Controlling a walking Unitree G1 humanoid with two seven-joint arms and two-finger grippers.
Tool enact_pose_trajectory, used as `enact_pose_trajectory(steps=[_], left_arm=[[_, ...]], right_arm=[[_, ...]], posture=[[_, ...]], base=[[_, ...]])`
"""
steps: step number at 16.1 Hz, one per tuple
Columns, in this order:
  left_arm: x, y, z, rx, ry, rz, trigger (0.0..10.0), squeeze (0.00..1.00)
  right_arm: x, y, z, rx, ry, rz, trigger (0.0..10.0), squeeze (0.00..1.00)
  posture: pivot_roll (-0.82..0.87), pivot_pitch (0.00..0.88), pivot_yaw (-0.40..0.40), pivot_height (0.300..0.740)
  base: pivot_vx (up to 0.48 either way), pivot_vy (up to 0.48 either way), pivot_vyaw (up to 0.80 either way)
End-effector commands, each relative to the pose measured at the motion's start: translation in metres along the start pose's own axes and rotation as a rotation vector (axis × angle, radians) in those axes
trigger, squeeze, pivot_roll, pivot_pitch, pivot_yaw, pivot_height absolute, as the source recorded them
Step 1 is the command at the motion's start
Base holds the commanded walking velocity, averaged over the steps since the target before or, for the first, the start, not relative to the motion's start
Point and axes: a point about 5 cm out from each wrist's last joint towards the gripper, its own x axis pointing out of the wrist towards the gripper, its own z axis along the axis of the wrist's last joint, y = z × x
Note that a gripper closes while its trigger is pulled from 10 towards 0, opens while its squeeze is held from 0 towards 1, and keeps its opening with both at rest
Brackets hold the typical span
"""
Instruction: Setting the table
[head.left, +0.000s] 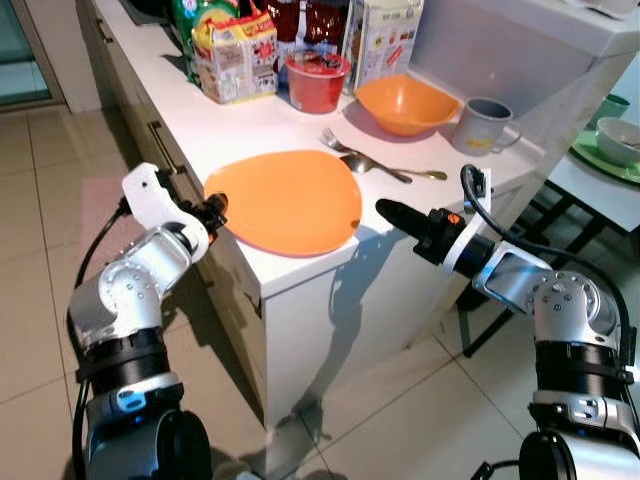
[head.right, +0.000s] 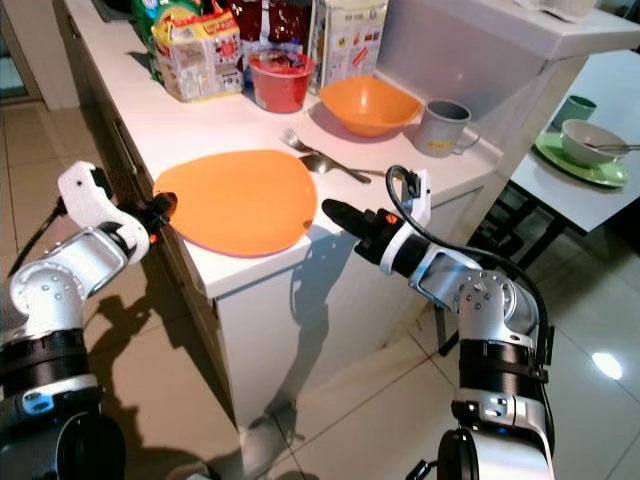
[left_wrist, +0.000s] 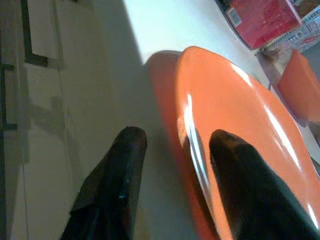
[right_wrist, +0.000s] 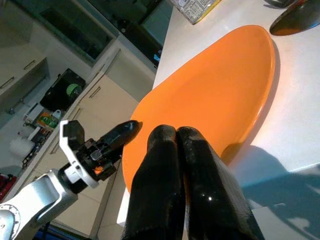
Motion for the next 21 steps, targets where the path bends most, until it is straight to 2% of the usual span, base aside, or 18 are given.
enact_pose_trajectory(steps=[1,2,4,5,6,7,8,14,21], left_arm=[[0.004,-0.009,0.006,0.02,-0.017,-0.022,10.0,1.0],[0.006,-0.01,0.006,0.02,-0.019,-0.023,10.0,0.0],[0.01,-0.012,0.005,0.016,-0.018,-0.027,9.8,0.0],[0.011,-0.012,0.004,0.015,-0.016,-0.027,6.7,0.0],[0.012,-0.012,0.004,0.013,-0.014,-0.028,4.1,0.0],[0.013,-0.012,0.003,0.013,-0.012,-0.028,2.9,0.0],[0.013,-0.011,0.002,0.011,-0.008,-0.029,0.0,0.0],[0.016,-0.015,-0.004,0.0,0.01,-0.059,0.0,0.0],[0.017,-0.017,-0.002,-0.023,-0.003,-0.081,0.0,0.0]], right_arm=[[0.0,0.002,0.004,-0.012,-0.017,-0.003,10.0,0.0],[0.0,0.002,0.004,-0.012,-0.018,-0.003,10.0,0.0],[0.0,0.004,0.003,-0.017,-0.009,0.005,10.0,0.0],[-0.001,0.003,0.002,-0.026,0.002,0.001,10.0,0.0],[-0.002,0.003,0.001,-0.03,0.008,-0.002,10.0,0.0],[-0.003,0.002,0.0,-0.036,0.014,-0.004,10.0,0.0],[-0.004,0.002,-0.001,-0.05,0.028,-0.005,10.0,0.0],[-0.003,0.015,-0.014,-0.153,0.134,0.087,10.0,0.0],[-0.003,0.013,-0.015,-0.19,0.152,0.082,10.0,0.0]], posture=[[0.01,0.0,-0.066,0.74],[0.0,0.0,-0.062,0.74],[0.0,0.0,-0.063,0.74],[0.0,0.0,-0.063,0.74],[0.0,0.0,-0.064,0.74],[0.0,0.0,-0.064,0.74],[0.0,0.0,-0.063,0.74],[0.0,0.0,-0.061,0.74],[0.0,0.0,-0.066,0.74]], base=[[0.0,0.0,0.0],[0.0,0.0,0.0],[0.0,0.0,0.0],[0.0,0.0,0.0],[0.0,0.0,0.0],[0.0,0.0,0.0],[0.0,0.0,0.0],[0.0,0.0,0.0],[0.0,0.0,0.0]])
